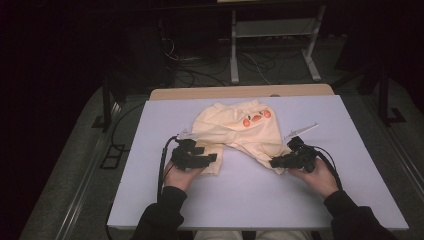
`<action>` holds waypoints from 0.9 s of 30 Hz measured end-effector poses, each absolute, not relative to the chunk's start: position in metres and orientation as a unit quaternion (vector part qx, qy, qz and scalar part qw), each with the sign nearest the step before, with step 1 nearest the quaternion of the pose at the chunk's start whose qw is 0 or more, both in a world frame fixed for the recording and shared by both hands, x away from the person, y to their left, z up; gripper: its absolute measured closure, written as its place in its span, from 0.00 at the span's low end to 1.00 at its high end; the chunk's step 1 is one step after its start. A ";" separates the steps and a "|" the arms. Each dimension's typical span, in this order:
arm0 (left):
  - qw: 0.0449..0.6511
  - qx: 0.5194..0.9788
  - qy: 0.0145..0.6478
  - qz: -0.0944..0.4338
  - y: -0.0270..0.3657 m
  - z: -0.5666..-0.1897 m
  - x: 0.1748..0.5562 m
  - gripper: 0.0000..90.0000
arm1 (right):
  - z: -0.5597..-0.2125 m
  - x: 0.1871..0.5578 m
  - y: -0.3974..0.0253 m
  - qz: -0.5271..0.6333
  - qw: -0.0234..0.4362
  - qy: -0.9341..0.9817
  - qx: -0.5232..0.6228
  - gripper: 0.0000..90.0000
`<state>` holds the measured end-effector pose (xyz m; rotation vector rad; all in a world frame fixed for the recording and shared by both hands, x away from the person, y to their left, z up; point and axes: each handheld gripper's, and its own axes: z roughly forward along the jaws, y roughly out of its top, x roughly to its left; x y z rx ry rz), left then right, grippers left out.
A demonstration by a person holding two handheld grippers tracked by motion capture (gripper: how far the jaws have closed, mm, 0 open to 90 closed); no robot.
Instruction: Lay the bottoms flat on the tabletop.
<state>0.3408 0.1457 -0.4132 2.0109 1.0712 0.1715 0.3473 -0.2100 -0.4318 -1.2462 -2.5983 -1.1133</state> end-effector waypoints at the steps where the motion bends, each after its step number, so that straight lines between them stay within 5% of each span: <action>1: 0.414 0.803 0.424 0.068 0.144 -0.414 0.341 0.42 | -0.431 0.347 -0.209 -0.360 0.027 -0.841 -0.403 0.87; 16: 0.345 0.840 0.413 0.072 0.122 -0.436 0.349 0.43 | -0.430 0.345 -0.206 -0.366 0.034 -0.841 -0.397 0.87; 27: 0.336 0.846 0.409 0.061 0.123 -0.437 0.351 0.69 | -0.430 0.346 -0.207 -0.369 0.039 -0.839 -0.398 0.87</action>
